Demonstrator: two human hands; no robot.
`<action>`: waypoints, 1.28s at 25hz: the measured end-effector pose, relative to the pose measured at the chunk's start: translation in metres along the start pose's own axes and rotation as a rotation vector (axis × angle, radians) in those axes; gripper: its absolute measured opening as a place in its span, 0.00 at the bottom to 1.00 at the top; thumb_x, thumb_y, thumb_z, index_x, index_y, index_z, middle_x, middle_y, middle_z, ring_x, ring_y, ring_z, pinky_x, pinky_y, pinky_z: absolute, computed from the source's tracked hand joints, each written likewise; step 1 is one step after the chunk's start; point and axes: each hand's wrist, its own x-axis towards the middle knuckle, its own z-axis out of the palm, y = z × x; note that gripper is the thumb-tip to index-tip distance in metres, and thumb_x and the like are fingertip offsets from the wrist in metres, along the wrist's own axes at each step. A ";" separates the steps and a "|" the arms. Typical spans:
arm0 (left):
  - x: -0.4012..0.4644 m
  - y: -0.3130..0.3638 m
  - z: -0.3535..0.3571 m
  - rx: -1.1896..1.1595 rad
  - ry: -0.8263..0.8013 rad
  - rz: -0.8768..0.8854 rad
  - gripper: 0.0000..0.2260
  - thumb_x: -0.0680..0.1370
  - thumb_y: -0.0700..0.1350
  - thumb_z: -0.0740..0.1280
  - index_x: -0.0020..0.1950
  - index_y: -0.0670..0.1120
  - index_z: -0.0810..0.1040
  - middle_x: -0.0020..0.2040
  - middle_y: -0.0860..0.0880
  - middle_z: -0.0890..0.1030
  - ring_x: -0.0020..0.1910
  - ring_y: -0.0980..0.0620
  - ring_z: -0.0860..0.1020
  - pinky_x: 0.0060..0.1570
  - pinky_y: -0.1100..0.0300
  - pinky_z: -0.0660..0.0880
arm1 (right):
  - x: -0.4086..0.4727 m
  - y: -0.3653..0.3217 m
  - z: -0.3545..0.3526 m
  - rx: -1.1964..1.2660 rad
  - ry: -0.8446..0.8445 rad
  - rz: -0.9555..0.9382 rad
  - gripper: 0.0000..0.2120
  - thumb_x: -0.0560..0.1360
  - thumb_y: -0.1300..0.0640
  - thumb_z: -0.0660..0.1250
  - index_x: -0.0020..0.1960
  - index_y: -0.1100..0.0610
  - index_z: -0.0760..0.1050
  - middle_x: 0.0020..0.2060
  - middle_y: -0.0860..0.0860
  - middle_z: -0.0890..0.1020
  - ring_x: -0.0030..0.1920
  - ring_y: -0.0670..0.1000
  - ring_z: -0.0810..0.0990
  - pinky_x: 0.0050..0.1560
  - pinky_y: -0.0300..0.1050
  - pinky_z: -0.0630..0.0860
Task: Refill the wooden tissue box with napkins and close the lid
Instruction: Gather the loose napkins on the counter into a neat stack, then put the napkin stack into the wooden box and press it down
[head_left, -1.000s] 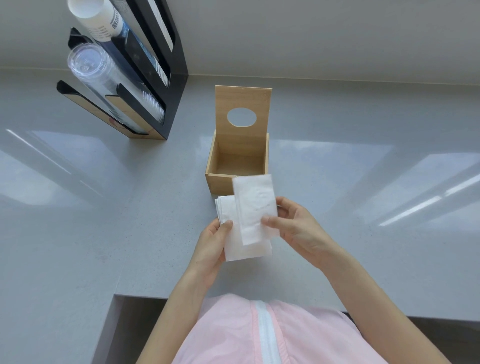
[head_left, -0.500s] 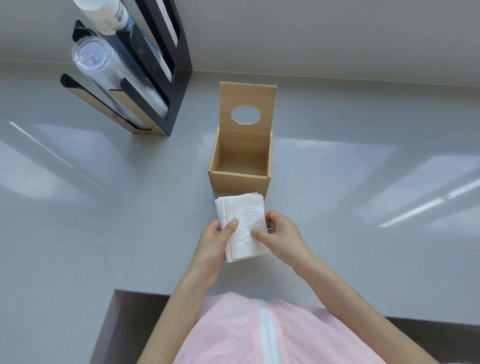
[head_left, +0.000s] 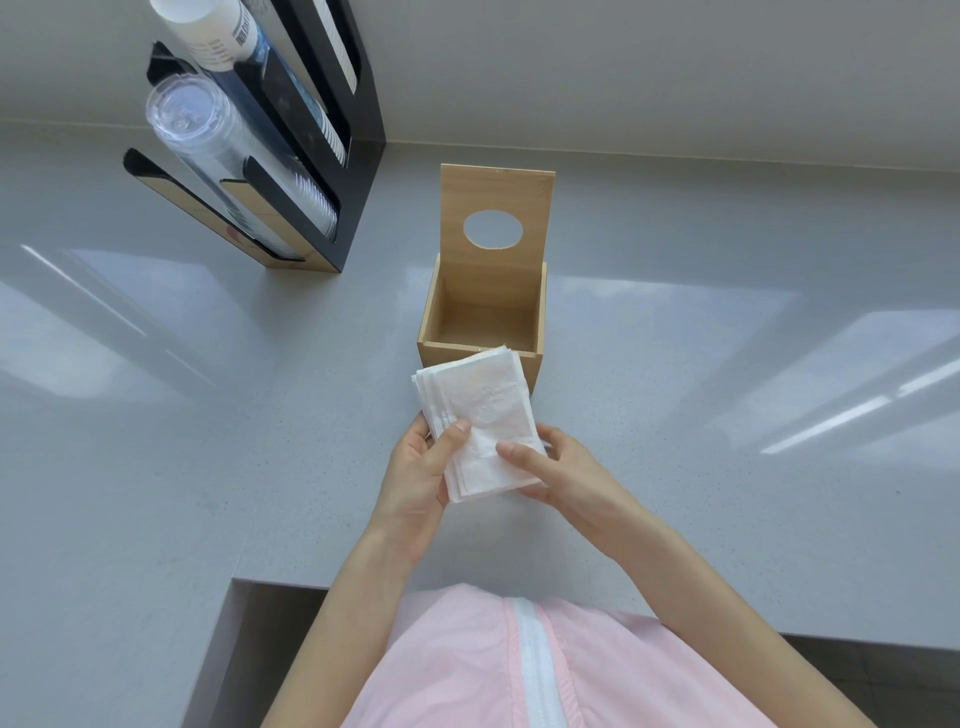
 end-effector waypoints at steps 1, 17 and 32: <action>0.000 0.001 0.001 -0.036 -0.027 0.010 0.09 0.73 0.42 0.65 0.52 0.49 0.78 0.45 0.51 0.85 0.44 0.53 0.83 0.42 0.60 0.82 | -0.001 0.000 -0.001 0.076 -0.084 0.020 0.19 0.73 0.52 0.68 0.61 0.56 0.73 0.54 0.49 0.82 0.53 0.47 0.81 0.59 0.44 0.75; 0.007 0.012 -0.019 0.285 0.052 0.089 0.05 0.75 0.45 0.66 0.49 0.52 0.78 0.38 0.59 0.85 0.39 0.62 0.82 0.36 0.68 0.79 | -0.003 -0.013 -0.021 -0.209 0.169 -0.238 0.07 0.74 0.61 0.66 0.51 0.54 0.76 0.41 0.48 0.81 0.40 0.46 0.80 0.42 0.35 0.80; 0.049 0.068 -0.002 0.698 0.181 0.265 0.03 0.76 0.44 0.65 0.49 0.48 0.76 0.44 0.51 0.80 0.44 0.50 0.79 0.49 0.50 0.78 | 0.025 -0.075 -0.030 -0.496 0.351 -0.410 0.02 0.75 0.57 0.64 0.45 0.54 0.76 0.35 0.46 0.78 0.38 0.47 0.77 0.45 0.45 0.78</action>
